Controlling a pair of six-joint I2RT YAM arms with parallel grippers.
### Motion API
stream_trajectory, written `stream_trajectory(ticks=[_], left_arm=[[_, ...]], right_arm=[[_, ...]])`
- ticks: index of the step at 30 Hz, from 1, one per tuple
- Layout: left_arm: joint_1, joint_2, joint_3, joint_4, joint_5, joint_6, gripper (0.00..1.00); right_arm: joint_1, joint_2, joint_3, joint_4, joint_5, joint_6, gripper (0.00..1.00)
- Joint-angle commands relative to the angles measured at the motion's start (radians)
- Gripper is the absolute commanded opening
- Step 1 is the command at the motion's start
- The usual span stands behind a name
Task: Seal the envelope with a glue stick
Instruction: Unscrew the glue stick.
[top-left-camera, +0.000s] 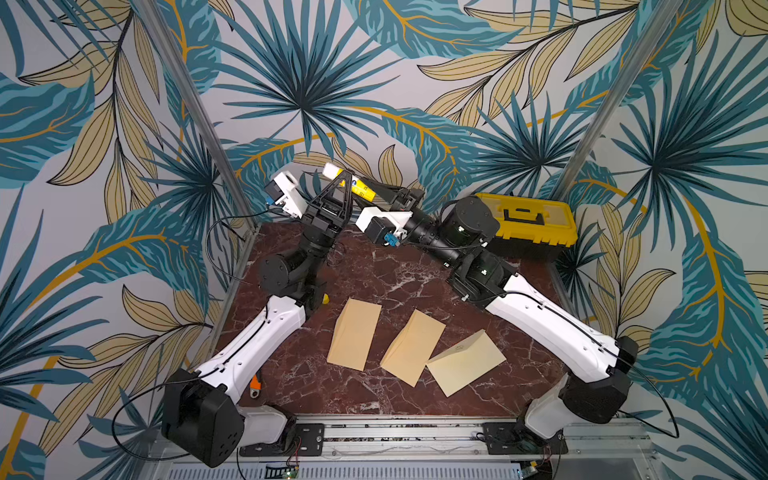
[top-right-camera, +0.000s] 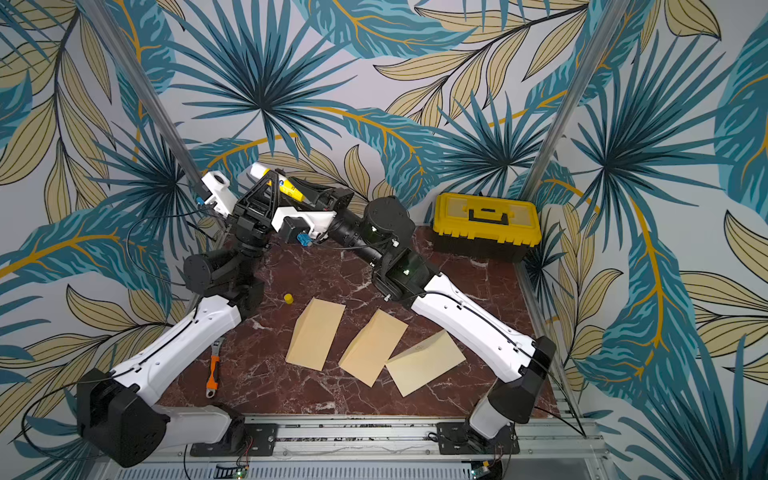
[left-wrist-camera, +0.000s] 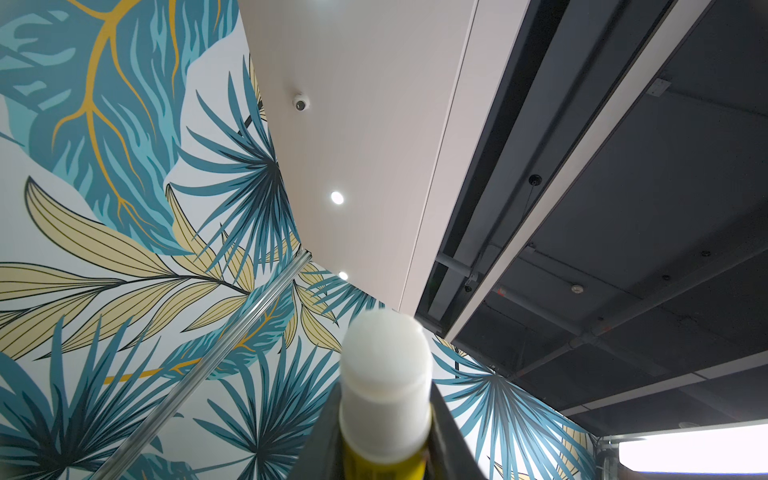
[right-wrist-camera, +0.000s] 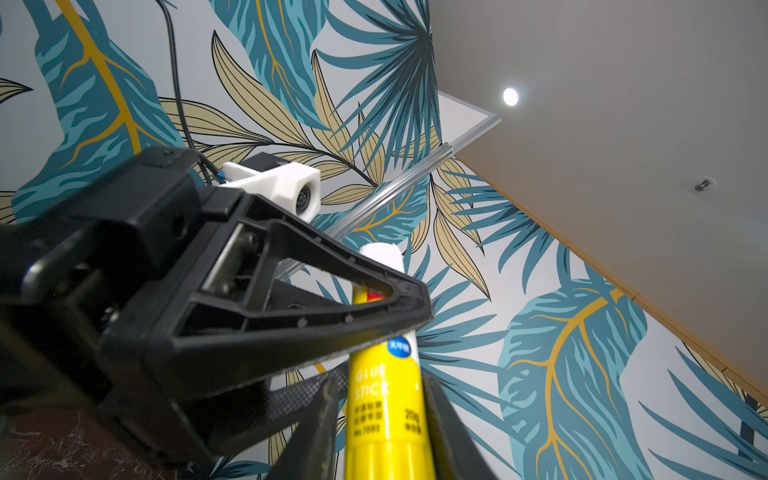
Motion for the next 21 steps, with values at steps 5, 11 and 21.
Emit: stream_trajectory(ticks=[5, 11, 21], left_arm=[[-0.007, -0.010, 0.006, 0.028, 0.008, -0.017, 0.00], [-0.007, -0.005, 0.002, 0.031, 0.003, -0.025, 0.00], [-0.007, -0.017, -0.030, -0.014, -0.012, 0.001, 0.33]], right_arm=[[0.003, 0.022, 0.021, 0.020, 0.017, -0.002, 0.29], [0.003, 0.018, 0.018, 0.016, 0.014, -0.002, 0.21], [0.003, -0.009, 0.014, -0.009, 0.055, 0.090, 0.08]])
